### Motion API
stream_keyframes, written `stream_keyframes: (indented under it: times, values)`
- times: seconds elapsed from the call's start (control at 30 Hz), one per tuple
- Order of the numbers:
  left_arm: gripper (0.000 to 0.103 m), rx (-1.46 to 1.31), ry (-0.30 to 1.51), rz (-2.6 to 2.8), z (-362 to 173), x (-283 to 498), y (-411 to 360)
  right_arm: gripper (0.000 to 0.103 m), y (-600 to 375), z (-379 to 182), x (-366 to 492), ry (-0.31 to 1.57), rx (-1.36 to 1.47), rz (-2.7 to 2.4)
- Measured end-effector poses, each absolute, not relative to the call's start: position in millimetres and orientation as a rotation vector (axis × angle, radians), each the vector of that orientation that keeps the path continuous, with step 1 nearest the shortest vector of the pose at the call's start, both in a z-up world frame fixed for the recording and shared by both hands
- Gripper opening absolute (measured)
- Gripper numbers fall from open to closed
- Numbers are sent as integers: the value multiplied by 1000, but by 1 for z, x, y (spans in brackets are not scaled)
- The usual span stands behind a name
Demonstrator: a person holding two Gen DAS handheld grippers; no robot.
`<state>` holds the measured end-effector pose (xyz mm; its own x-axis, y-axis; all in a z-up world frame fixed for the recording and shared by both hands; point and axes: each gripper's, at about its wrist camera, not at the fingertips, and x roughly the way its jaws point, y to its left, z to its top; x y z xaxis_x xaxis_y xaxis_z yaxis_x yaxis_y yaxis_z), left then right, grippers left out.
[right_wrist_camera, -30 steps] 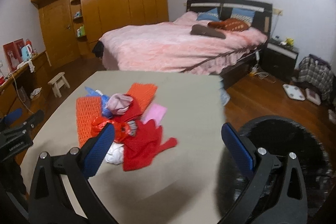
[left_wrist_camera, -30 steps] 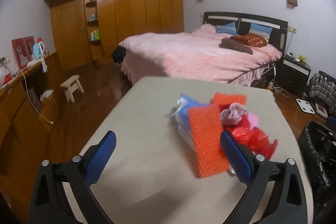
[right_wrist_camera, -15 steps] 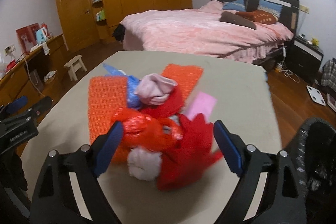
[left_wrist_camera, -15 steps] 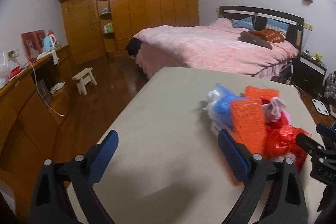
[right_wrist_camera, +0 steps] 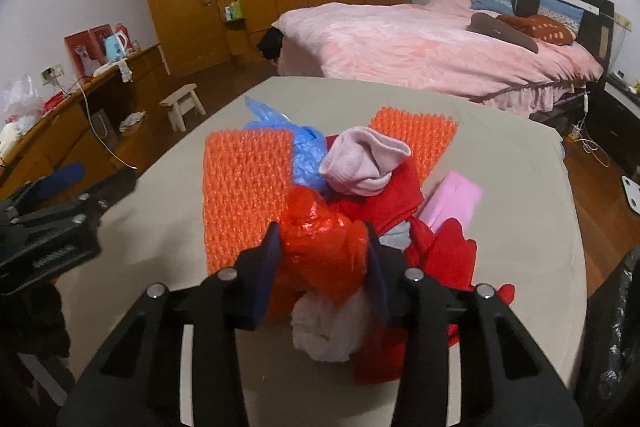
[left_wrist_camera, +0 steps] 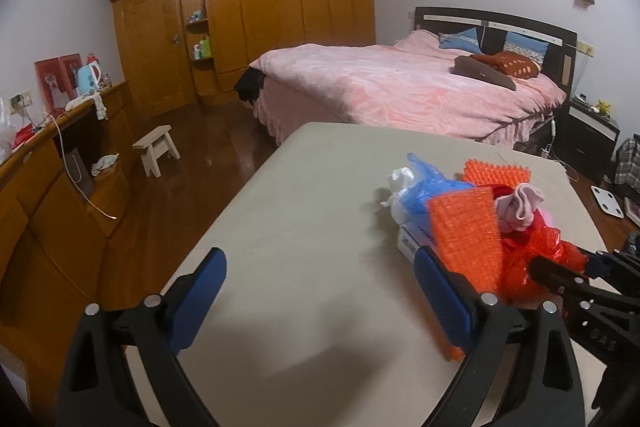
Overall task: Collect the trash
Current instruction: 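Grasp the red plastic bag with the right tool while the left tool grasps the orange mesh scrubber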
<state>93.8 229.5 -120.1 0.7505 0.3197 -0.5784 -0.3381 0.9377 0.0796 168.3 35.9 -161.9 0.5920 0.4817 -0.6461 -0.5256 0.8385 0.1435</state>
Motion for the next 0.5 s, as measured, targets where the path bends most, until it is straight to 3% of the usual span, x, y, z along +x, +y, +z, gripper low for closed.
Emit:
stream_keyframes:
  times: [0.23, 0.5]
  values:
    - [85, -35, 646, 273, -122, 103, 204, 38, 7, -143, 160, 677, -24, 554]
    - [85, -35, 717, 180, -144, 126, 175, 38, -15, -151, 166, 696, -16, 494]
